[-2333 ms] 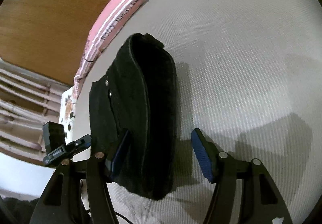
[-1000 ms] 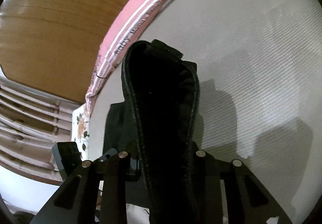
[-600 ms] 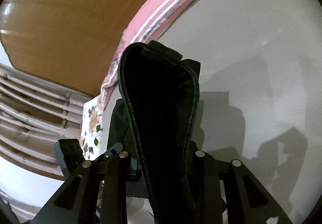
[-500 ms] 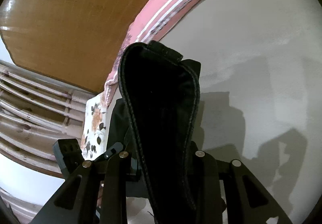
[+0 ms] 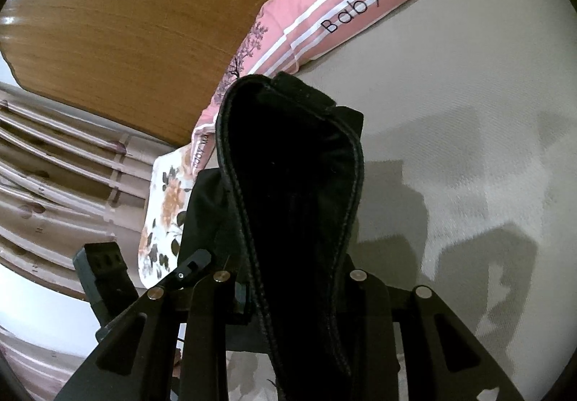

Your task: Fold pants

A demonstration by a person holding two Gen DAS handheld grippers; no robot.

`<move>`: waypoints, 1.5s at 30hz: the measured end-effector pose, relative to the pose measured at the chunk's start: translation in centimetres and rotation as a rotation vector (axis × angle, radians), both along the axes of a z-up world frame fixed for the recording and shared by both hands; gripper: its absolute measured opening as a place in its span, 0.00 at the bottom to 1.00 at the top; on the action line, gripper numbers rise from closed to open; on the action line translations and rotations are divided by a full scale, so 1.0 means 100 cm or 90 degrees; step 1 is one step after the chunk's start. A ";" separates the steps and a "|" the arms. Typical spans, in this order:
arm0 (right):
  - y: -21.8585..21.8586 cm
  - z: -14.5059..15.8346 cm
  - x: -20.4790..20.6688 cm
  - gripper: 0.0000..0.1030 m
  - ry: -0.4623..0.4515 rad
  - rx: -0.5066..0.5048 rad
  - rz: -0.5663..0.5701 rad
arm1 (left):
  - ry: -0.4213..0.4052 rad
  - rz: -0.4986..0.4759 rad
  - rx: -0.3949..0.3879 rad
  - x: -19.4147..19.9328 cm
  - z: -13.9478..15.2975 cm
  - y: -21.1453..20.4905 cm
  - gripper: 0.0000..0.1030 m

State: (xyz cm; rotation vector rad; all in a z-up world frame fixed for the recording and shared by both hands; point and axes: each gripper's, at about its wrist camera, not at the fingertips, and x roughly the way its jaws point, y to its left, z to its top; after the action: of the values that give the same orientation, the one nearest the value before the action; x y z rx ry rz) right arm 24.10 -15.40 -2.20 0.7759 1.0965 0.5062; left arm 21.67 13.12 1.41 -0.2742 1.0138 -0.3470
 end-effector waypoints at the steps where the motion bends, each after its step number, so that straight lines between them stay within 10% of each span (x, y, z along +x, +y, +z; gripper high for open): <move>1: 0.001 0.000 0.004 0.26 0.002 -0.001 -0.001 | 0.001 -0.001 0.004 0.005 -0.001 0.000 0.12; 17: -0.005 -0.029 0.041 0.26 0.005 -0.080 -0.027 | -0.006 0.002 0.090 0.062 -0.037 -0.001 0.15; 31: 0.013 -0.034 0.032 0.53 -0.031 -0.290 -0.037 | -0.037 0.037 0.225 0.042 -0.062 -0.007 0.47; 45: 0.010 -0.023 -0.046 0.68 -0.066 -0.379 -0.020 | -0.035 0.069 0.225 -0.018 -0.059 0.003 0.55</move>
State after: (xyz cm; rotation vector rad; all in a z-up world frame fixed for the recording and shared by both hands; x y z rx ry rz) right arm 19.55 -14.40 -4.53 0.2401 1.0597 0.1697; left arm 19.88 13.44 -4.50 -0.0003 0.9833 -0.0723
